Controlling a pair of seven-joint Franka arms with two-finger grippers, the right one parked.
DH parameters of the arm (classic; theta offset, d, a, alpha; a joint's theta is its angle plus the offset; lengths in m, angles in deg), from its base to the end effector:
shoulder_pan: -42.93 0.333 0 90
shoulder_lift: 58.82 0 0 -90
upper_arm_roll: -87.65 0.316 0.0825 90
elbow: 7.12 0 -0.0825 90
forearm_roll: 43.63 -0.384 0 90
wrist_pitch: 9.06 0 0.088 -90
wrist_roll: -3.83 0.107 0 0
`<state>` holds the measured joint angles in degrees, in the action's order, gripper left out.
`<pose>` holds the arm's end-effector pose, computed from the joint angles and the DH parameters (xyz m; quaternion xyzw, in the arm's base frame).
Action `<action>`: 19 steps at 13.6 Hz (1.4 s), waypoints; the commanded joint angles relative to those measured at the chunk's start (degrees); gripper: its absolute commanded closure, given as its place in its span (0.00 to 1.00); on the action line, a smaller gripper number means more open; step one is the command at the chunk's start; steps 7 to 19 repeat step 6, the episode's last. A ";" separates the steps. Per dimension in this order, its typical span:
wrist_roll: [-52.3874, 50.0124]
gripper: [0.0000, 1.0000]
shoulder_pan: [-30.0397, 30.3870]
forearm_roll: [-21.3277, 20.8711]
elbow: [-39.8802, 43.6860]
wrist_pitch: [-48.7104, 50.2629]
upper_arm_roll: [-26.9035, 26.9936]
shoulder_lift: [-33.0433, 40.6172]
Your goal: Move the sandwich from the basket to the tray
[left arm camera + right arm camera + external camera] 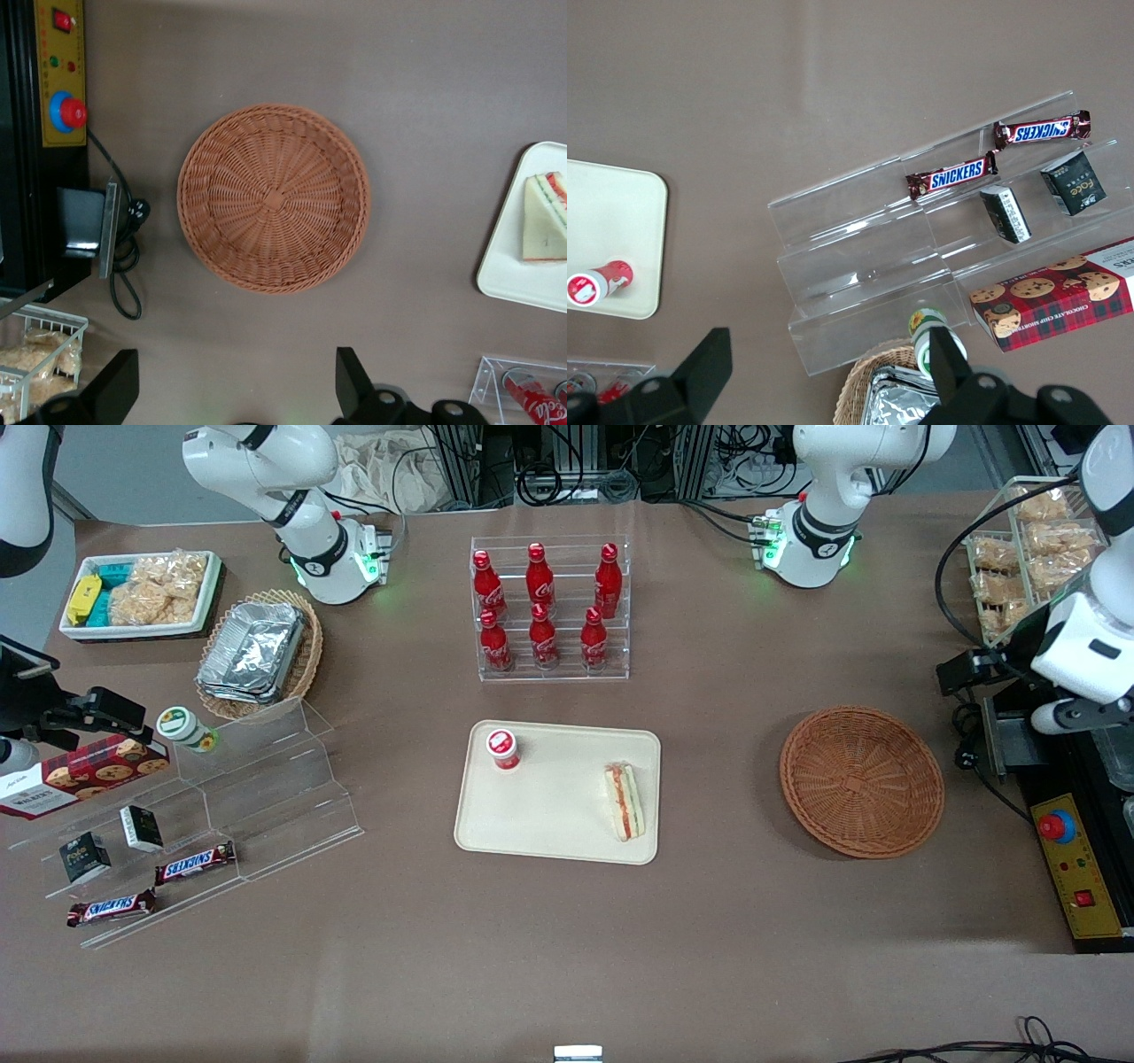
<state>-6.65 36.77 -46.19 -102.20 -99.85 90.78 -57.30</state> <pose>0.5447 -0.0237 0.5985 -0.9974 -0.0641 0.0215 0.0243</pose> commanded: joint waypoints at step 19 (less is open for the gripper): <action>1.43 0.00 -0.51 0.79 -11.80 -3.43 2.06 11.22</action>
